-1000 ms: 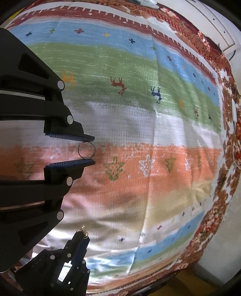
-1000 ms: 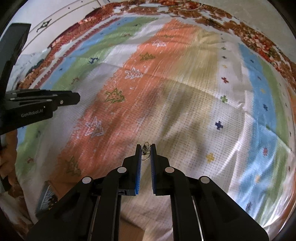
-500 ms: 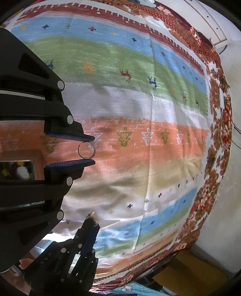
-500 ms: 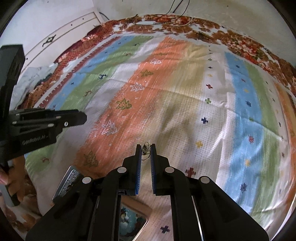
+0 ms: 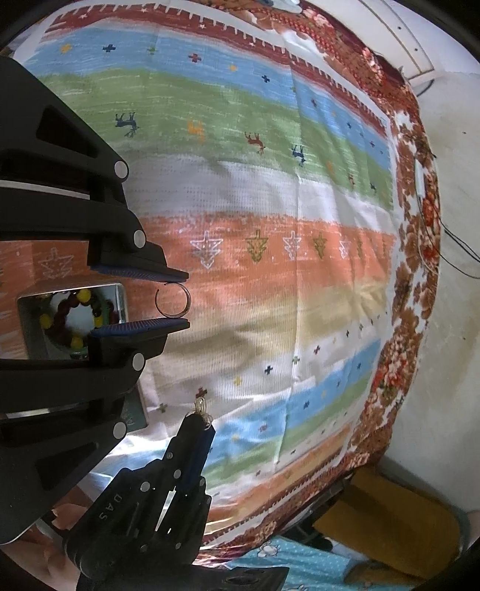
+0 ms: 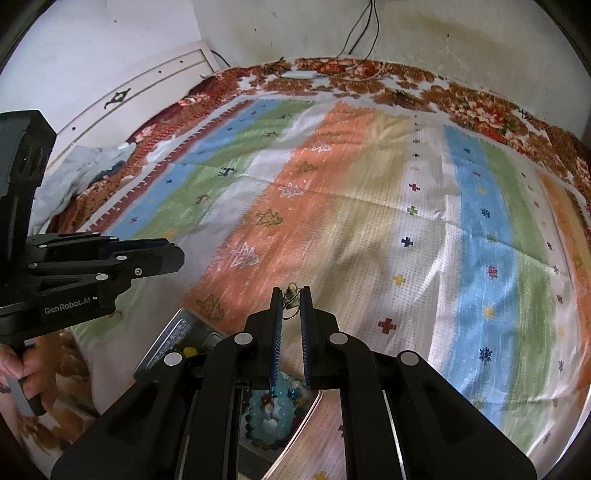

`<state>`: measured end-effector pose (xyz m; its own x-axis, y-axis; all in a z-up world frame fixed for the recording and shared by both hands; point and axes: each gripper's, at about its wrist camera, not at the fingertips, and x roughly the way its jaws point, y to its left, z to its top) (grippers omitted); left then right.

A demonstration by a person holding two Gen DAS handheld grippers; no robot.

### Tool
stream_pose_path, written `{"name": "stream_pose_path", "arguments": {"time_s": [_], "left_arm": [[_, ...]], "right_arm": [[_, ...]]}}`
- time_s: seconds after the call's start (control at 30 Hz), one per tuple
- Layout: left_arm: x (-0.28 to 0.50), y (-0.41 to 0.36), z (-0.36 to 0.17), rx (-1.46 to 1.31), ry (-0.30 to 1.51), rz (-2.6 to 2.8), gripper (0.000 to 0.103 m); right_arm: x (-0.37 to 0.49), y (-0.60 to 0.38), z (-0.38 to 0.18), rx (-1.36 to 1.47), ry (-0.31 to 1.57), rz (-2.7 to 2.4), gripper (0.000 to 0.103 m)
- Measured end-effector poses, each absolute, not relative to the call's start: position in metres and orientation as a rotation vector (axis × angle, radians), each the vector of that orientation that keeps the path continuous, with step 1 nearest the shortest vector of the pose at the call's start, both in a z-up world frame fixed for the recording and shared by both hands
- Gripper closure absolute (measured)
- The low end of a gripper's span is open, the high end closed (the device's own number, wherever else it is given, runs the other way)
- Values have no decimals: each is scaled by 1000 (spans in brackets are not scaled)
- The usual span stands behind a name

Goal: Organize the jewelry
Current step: 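Carry the ring and pendant over the silver tin with both tools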

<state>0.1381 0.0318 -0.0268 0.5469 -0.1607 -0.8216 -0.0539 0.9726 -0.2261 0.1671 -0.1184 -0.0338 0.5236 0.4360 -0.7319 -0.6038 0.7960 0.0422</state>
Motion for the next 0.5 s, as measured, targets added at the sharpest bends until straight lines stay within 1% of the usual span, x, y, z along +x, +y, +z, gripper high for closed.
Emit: {"name": "stream_pose_path", "arguments": {"time_s": [0.17, 0.5], "left_arm": [[125, 26, -22, -224, 965, -90, 84], [96, 18, -20, -223, 939, -133, 84]], "right_arm": [[152, -126, -32, -212, 787, 642, 93], [122, -130, -40, -206, 807, 685, 93]]}}
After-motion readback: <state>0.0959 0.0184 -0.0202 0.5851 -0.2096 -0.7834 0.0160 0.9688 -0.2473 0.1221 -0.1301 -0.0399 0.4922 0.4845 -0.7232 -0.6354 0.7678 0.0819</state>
